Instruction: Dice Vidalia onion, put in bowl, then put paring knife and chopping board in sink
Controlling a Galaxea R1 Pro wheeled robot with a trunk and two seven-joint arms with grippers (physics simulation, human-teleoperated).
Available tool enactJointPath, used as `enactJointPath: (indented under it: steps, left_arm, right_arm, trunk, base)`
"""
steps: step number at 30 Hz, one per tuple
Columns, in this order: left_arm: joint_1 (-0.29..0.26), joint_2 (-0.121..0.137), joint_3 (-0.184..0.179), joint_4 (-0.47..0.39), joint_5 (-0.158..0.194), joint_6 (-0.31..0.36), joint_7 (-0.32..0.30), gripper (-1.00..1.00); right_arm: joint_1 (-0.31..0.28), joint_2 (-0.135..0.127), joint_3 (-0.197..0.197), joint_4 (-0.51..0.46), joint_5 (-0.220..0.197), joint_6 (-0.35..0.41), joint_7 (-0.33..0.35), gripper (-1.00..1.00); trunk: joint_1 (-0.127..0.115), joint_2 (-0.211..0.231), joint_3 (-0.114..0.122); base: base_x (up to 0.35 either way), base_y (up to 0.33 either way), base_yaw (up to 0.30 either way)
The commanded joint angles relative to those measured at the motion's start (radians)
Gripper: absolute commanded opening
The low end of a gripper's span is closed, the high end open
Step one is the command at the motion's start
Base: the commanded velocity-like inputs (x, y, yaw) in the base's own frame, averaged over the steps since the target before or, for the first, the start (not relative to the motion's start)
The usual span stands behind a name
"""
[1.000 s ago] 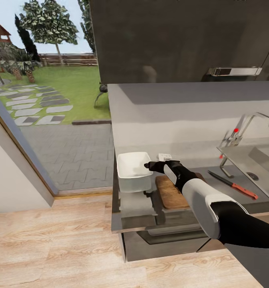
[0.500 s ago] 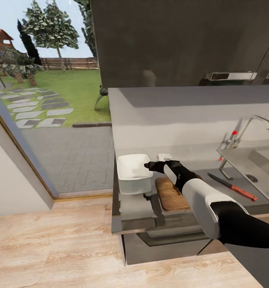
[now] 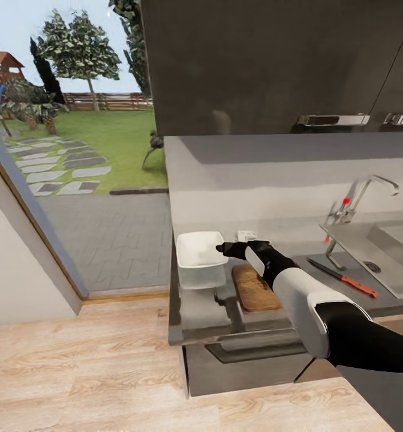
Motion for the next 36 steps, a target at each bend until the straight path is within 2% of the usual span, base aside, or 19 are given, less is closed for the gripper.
enactJointPath:
  steps: [1, 19, 28, 36]
  left_arm:
    - [0.000, 0.002, -0.006, -0.001, 0.009, -0.002, 0.008, 1.00]
    - [0.000, 0.002, -0.006, -0.001, 0.009, -0.002, 0.008, 1.00]
    - [0.000, 0.002, -0.006, -0.001, 0.009, -0.002, 0.008, 1.00]
    - [0.000, 0.002, -0.006, -0.001, 0.009, -0.002, 0.008, 1.00]
  right_arm:
    - [0.000, 0.000, 0.001, -0.001, -0.010, 0.005, -0.001, 1.00]
    - [0.000, 0.001, 0.002, -0.001, -0.011, 0.005, -0.001, 1.00]
    - [0.000, 0.001, 0.002, -0.002, -0.011, 0.005, -0.001, 1.00]
    - [0.000, 0.001, 0.002, -0.002, -0.011, 0.005, -0.001, 1.00]
  trunk:
    - [0.000, -0.002, 0.000]
    - [0.000, -0.002, 0.028]
    - [0.000, -0.002, 0.037]
    - [0.000, -0.002, 0.041]
  base:
    - [-0.301, 0.000, 0.000]
    - [-0.312, -0.006, 0.000]
    - [-0.051, -0.143, 0.000]
    - [-0.003, -0.281, 0.000]
